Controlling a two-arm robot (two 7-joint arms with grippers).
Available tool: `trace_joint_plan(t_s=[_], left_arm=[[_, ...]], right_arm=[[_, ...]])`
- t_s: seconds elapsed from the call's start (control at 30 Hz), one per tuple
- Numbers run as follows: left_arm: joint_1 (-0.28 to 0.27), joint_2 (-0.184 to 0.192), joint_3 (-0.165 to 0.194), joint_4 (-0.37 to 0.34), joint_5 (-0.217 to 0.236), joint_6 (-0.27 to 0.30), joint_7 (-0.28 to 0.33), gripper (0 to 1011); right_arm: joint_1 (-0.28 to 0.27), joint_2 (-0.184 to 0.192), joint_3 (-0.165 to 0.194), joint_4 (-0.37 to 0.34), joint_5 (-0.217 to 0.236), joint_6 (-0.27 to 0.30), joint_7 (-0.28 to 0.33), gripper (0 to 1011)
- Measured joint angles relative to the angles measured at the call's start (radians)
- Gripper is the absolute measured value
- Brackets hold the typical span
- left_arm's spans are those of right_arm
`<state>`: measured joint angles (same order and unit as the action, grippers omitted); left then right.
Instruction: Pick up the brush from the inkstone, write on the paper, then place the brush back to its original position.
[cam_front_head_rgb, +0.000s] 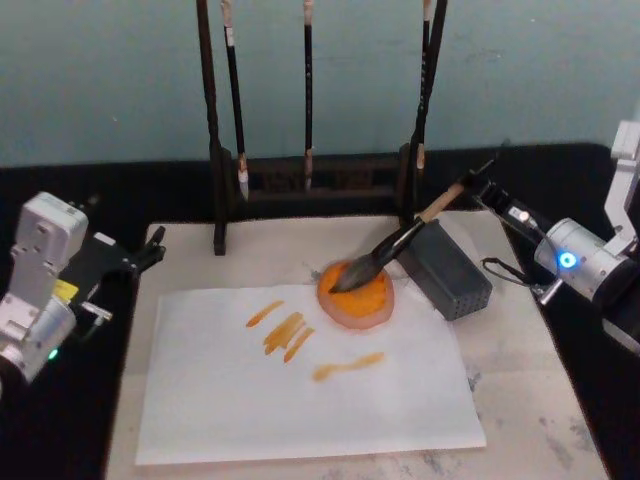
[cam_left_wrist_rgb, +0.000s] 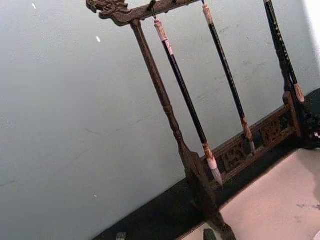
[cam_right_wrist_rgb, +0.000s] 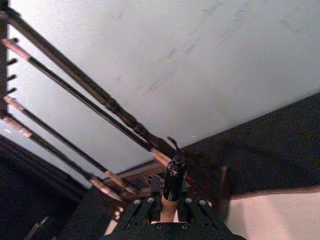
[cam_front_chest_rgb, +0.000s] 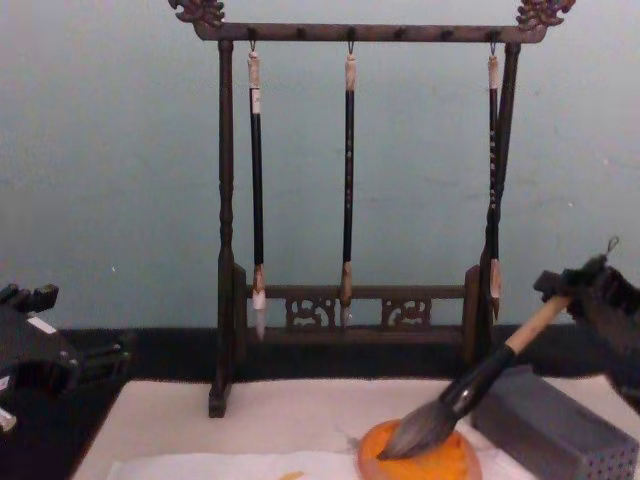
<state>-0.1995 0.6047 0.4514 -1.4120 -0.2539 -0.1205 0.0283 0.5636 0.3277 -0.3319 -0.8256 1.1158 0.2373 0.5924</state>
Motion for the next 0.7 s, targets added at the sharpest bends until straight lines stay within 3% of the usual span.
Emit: trace_joint_plan(t_s=[0.37, 0.7], left_arm=[[0.0, 0.0, 0.0, 0.0, 0.0, 0.0, 0.0, 1001], [0.0, 0.0, 0.0, 0.0, 0.0, 0.0, 0.0, 1001]], right_arm=[[-0.01, 0.046, -0.031, -0.101, 0.012, 0.049, -0.01, 177], [-0.026, 0.111, -0.079, -0.223, -0.031, 0.012, -0.022, 177]])
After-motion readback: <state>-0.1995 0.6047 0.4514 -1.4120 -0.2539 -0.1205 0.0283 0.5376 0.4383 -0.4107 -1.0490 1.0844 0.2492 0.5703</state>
